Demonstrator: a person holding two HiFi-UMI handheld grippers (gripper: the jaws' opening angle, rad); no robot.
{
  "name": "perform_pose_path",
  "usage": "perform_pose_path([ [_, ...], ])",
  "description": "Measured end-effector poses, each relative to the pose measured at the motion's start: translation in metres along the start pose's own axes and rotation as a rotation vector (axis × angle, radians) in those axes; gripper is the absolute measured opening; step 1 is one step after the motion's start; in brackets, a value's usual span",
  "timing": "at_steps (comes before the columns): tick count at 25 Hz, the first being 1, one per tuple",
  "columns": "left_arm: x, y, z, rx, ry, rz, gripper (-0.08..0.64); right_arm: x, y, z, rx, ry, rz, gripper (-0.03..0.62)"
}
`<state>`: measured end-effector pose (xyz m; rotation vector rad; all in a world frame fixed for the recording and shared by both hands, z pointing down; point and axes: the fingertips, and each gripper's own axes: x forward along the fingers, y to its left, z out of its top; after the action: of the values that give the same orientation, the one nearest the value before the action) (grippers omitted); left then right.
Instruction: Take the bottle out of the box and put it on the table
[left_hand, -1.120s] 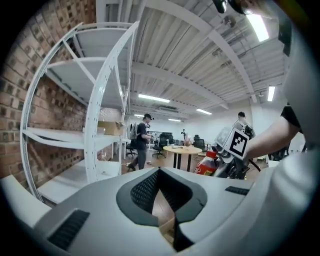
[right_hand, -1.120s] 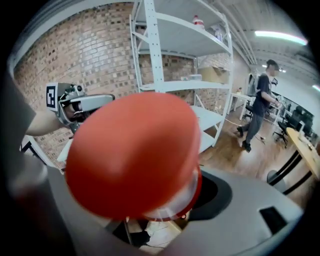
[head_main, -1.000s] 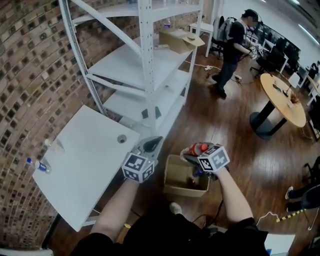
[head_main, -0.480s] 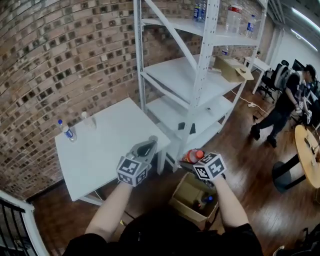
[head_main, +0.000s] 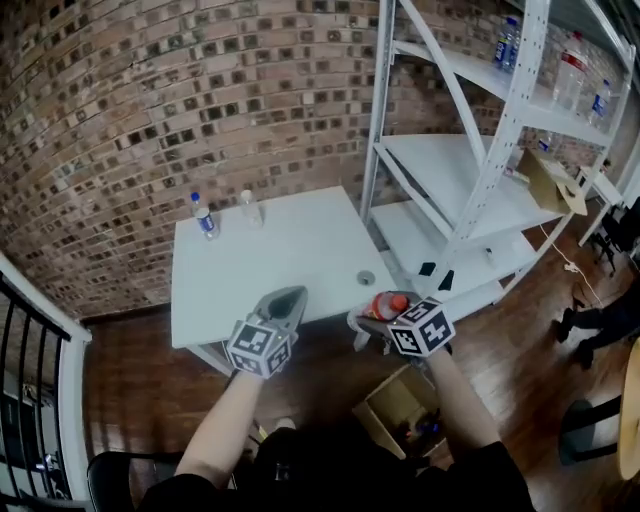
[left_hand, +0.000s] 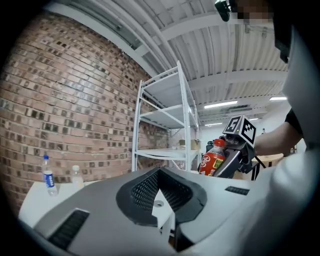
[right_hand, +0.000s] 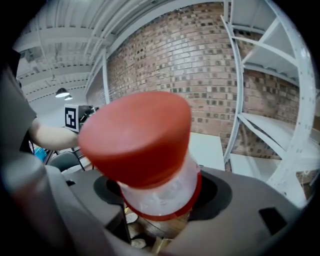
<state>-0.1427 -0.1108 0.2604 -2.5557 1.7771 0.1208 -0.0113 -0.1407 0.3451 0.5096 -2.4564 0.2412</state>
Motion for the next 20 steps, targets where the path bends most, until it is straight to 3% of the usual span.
perform_pose_path([
  [5,-0.038,0.063,-0.005,-0.01,-0.003,0.145,0.002,0.057,0.026,0.029,-0.073,0.021,0.081,0.341],
  [9,-0.059,0.117,0.007,0.007,-0.032,0.215,0.002,0.105,0.044,0.065,-0.128,0.038,0.132,0.342],
  [15,-0.07,0.189,0.017,0.035,-0.05,0.213,0.002,0.168,0.057,0.123,-0.158,0.03,0.127,0.342],
  [20,-0.072,0.233,0.017,0.035,-0.048,0.187,0.002,0.212,0.059,0.147,-0.157,0.06,0.09,0.341],
])
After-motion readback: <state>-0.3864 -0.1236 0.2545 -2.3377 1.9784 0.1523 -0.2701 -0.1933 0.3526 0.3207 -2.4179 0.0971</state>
